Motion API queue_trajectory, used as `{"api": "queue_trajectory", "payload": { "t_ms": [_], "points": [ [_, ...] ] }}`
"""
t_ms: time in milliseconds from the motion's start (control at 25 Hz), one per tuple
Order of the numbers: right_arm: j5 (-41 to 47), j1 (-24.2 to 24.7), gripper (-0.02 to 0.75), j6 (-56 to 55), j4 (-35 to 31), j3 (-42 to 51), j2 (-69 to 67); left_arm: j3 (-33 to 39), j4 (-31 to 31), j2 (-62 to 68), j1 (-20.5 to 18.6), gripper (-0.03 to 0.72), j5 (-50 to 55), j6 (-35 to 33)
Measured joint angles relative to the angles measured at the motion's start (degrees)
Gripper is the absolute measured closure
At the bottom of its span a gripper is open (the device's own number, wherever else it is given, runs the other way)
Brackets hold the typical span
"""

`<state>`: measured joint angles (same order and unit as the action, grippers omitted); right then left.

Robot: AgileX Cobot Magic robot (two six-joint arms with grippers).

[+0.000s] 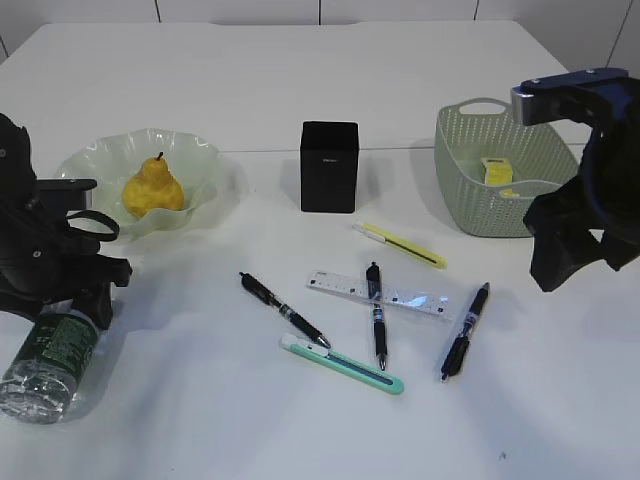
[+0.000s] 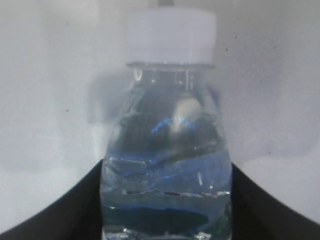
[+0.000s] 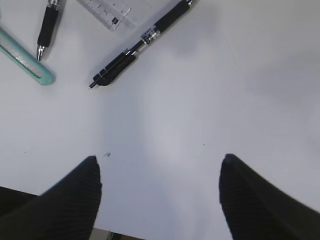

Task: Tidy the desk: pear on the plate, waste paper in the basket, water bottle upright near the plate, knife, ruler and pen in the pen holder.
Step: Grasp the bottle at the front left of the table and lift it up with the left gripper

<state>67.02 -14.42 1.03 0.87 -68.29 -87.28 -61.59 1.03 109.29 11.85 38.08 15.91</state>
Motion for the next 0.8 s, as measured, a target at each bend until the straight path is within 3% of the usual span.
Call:
{"api": "queue_trajectory", "payload": {
  "t_ms": [280, 800],
  "points": [
    [0.0, 0.0, 0.196, 0.11, 0.0, 0.0, 0.0, 1.84, 0.0, -0.83, 0.0, 0.263, -1.56, 0.0],
    [0.0, 0.0, 0.197, 0.11, 0.0, 0.0, 0.0, 22.51, 1.14, -21.68, 0.0, 0.264, -24.58, 0.02]
  ]
}}
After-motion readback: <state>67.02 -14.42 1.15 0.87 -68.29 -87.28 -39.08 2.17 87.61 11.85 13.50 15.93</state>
